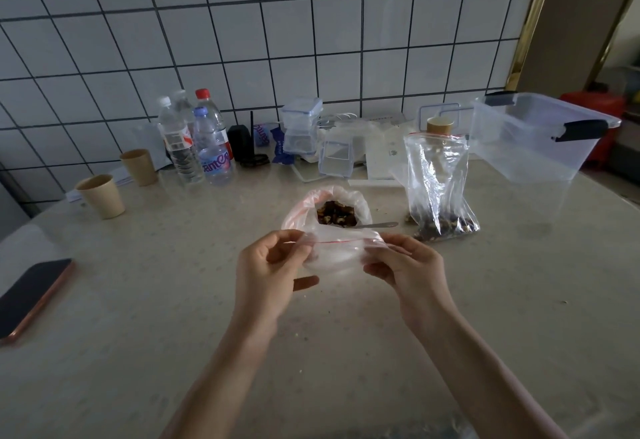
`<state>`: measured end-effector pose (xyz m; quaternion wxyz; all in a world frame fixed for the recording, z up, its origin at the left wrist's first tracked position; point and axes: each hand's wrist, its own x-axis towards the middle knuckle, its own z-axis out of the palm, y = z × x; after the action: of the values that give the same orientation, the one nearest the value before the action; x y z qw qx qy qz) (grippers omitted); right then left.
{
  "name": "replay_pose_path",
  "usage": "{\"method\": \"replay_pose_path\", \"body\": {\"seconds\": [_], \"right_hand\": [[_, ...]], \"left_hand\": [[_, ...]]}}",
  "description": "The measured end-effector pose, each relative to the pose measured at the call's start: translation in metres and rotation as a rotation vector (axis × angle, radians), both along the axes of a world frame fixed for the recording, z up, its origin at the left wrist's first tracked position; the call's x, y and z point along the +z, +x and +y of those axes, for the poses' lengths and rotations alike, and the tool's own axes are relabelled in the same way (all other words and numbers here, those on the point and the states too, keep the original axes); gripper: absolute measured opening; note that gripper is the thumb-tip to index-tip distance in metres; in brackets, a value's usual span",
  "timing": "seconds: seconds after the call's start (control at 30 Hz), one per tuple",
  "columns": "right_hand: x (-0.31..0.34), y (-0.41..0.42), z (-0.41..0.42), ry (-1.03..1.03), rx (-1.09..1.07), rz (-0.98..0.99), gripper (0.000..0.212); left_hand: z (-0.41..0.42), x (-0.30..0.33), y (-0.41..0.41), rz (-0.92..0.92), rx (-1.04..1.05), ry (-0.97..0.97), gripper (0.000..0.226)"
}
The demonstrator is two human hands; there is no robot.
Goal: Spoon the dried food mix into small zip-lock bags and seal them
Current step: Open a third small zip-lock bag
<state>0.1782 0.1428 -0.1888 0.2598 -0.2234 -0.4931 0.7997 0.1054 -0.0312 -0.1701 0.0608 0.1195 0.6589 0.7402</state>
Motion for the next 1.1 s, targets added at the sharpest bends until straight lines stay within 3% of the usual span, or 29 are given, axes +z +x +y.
{"method": "replay_pose_path", "body": {"seconds": [0.07, 0.13, 0.23, 0.37, 0.5, 0.57, 0.7, 0.77, 0.87, 0.93, 1.03, 1.1], "right_hand": [[-0.003, 0.0, 0.001, -0.112, 0.073, 0.004, 0.023], [-0.002, 0.0, 0.003, -0.249, 0.204, 0.032, 0.027], [0.002, 0.0, 0.009, -0.462, 0.392, 0.108, 0.016], [0.004, 0.0, 0.009, -0.568, 0.525, 0.191, 0.017], [0.007, 0.001, 0.007, -0.456, 0.516, 0.177, 0.03], [0.008, 0.0, 0.005, -0.427, 0.497, 0.134, 0.026], [0.008, -0.001, 0.005, -0.412, 0.426, 0.083, 0.021], [0.009, 0.003, 0.007, -0.312, 0.461, 0.086, 0.018], [0.007, 0.009, 0.007, -0.043, 0.473, 0.033, 0.026], [0.007, 0.011, 0.002, 0.097, 0.383, -0.02, 0.025], [0.011, 0.009, -0.007, 0.184, 0.177, -0.093, 0.001], [0.012, 0.007, -0.007, 0.271, 0.072, -0.173, 0.005]], "left_hand": [[-0.001, 0.002, 0.0, -0.125, -0.055, 0.054, 0.008], [-0.002, 0.005, 0.001, -0.23, -0.114, 0.098, 0.014], [-0.006, 0.007, -0.001, -0.431, -0.253, 0.261, 0.014], [-0.004, 0.004, -0.003, -0.656, -0.364, 0.423, 0.016], [-0.002, 0.004, -0.004, -0.593, -0.376, 0.337, 0.01], [-0.003, 0.005, -0.007, -0.573, -0.374, 0.323, 0.01], [0.001, 0.002, -0.006, -0.6, -0.392, 0.34, 0.027], [0.0, 0.0, -0.004, -0.528, -0.387, 0.317, 0.027], [0.002, -0.004, -0.001, -0.242, -0.293, 0.032, 0.044], [0.008, -0.009, 0.005, -0.072, -0.121, -0.128, 0.045], [0.018, -0.009, 0.008, 0.134, 0.05, -0.244, 0.027], [0.016, -0.009, 0.008, 0.32, 0.101, -0.367, 0.029]]}}
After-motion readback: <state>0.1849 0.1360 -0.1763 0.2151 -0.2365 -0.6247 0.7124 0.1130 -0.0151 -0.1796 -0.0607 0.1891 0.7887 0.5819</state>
